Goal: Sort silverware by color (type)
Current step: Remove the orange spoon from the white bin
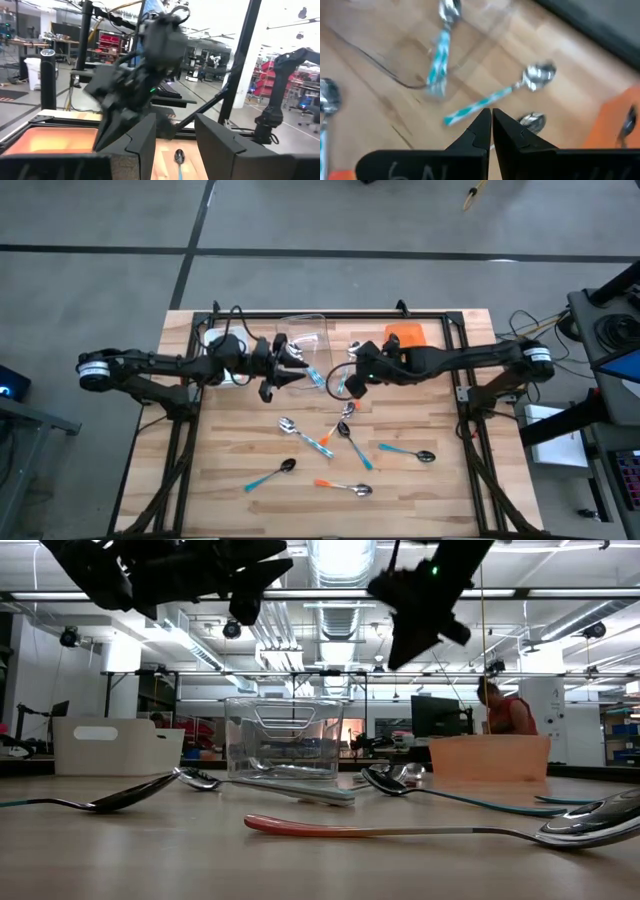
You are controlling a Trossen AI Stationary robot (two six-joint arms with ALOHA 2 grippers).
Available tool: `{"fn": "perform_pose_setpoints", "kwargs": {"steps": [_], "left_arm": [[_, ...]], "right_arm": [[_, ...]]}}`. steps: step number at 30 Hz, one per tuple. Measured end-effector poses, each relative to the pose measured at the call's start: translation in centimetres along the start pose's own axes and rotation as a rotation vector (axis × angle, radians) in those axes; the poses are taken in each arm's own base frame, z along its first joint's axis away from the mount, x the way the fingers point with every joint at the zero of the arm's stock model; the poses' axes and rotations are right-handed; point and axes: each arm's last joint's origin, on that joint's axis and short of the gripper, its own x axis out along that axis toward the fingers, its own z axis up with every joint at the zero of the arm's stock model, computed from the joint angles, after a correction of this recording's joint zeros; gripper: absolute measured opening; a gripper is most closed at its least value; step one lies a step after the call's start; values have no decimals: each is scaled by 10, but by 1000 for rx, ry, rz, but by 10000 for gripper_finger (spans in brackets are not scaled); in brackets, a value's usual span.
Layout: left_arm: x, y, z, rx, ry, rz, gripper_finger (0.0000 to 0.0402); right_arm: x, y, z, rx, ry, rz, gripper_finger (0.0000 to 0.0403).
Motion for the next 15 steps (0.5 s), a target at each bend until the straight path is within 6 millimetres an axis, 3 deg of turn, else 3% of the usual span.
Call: {"fn": "perform_pose_setpoints", "kwargs": {"steps": [9,15], "left_arm": [[-3,-6,3,-7,26,-6,118],[-16,-10,14,86,55,20,118]], "right_arm": [[38,-11,-22,221,120,-103,13],[48,-13,-32,356,143,-145,65]]}}
